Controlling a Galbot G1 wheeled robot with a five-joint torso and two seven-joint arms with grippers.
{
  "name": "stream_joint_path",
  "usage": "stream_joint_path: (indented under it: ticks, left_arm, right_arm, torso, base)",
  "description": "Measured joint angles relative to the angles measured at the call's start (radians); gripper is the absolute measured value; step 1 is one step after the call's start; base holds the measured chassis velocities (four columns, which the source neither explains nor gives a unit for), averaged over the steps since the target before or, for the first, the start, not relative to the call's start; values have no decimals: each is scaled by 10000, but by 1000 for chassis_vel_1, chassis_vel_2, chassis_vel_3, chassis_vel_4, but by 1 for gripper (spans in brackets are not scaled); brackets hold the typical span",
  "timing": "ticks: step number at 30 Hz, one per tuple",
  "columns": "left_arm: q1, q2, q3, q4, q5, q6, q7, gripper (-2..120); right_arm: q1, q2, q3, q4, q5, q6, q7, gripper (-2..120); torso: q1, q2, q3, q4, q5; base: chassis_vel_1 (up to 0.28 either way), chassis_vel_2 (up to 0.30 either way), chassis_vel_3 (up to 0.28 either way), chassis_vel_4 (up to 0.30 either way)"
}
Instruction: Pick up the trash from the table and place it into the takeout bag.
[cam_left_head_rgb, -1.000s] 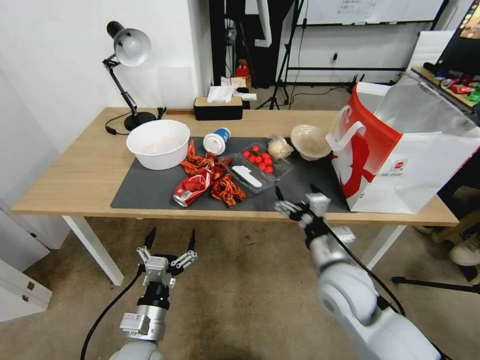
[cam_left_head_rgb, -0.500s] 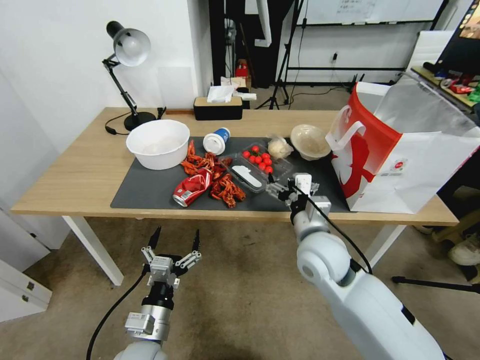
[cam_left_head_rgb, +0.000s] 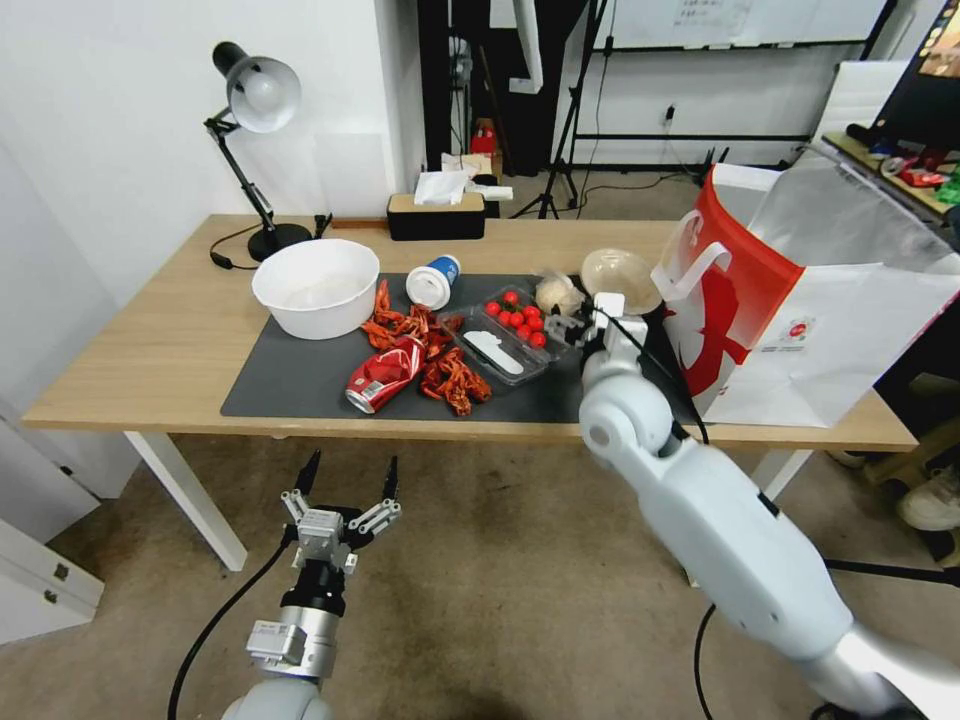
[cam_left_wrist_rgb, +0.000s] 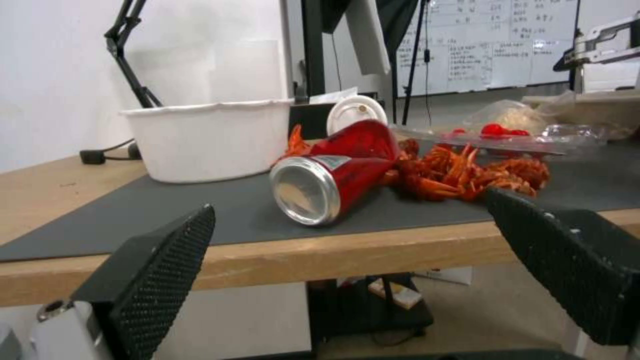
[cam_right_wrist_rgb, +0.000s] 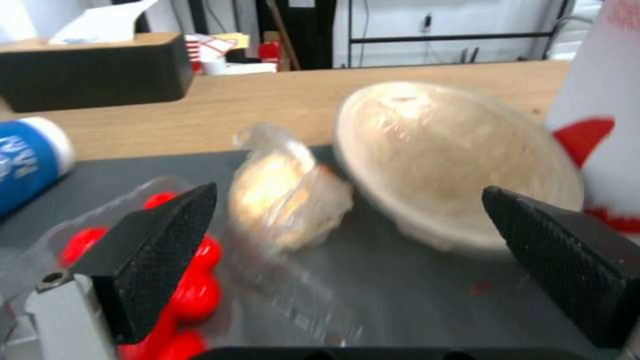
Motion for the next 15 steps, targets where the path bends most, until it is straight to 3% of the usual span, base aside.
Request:
stream_joint_path:
  ticks: [8,15]
  left_arm:
    - [-138,215,-139,20,-479,93,-19,100]
    - [-151,158,-82,26,-479,97,-21,100]
  right_arm:
    - [1487,255,-763,-2106,-530,-784,-285,100]
    - [2168,155,-1360,-2847,-1092,-1262,-611,100]
  torso:
    - [0,0,0,0,0]
    - [0,0,0,-1,1]
  base:
    - [0,0,0,0]
    - [0,0,0,0]
